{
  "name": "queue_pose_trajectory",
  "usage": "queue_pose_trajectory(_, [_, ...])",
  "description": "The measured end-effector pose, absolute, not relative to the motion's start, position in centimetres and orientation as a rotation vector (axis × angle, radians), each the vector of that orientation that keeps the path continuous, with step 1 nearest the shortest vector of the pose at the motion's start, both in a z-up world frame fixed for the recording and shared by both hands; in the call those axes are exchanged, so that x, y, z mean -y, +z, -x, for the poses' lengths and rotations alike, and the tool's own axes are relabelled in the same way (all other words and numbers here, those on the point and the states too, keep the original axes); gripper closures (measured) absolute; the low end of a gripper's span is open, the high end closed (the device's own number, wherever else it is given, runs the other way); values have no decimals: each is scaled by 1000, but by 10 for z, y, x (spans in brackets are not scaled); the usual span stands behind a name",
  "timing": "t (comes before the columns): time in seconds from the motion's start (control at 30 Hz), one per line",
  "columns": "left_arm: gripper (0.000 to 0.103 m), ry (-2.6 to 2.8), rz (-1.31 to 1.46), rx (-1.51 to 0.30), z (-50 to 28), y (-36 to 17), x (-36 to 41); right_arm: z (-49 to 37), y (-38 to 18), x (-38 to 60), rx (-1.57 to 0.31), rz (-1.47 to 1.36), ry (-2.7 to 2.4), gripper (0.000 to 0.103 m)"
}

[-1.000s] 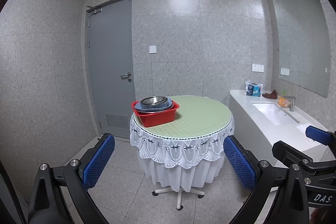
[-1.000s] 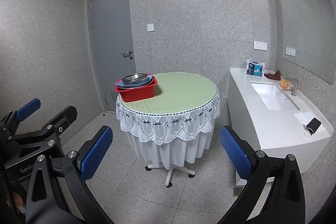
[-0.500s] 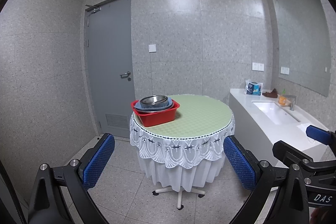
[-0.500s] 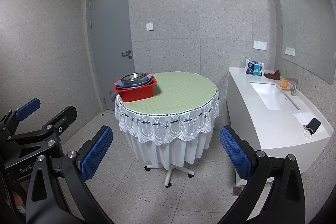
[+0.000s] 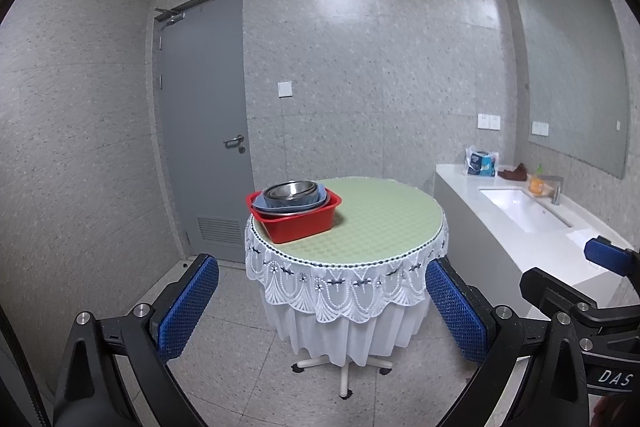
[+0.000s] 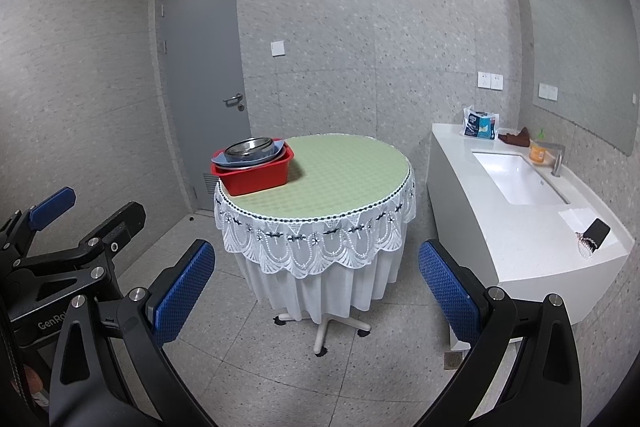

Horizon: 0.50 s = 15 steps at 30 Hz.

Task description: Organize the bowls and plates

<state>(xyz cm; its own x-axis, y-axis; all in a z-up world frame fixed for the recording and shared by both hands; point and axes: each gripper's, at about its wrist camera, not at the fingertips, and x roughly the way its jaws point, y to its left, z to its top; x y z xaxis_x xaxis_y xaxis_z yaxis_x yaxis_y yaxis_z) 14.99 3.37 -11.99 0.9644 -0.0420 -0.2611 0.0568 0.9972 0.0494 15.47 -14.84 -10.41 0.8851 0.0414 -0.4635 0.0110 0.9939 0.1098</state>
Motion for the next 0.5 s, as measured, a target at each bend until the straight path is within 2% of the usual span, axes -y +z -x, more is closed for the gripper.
queue_pose_trajectory(0.5, [1,-45,-86,-276,-189,-121,-16,-180,-117,160,-512,-132,-1,0])
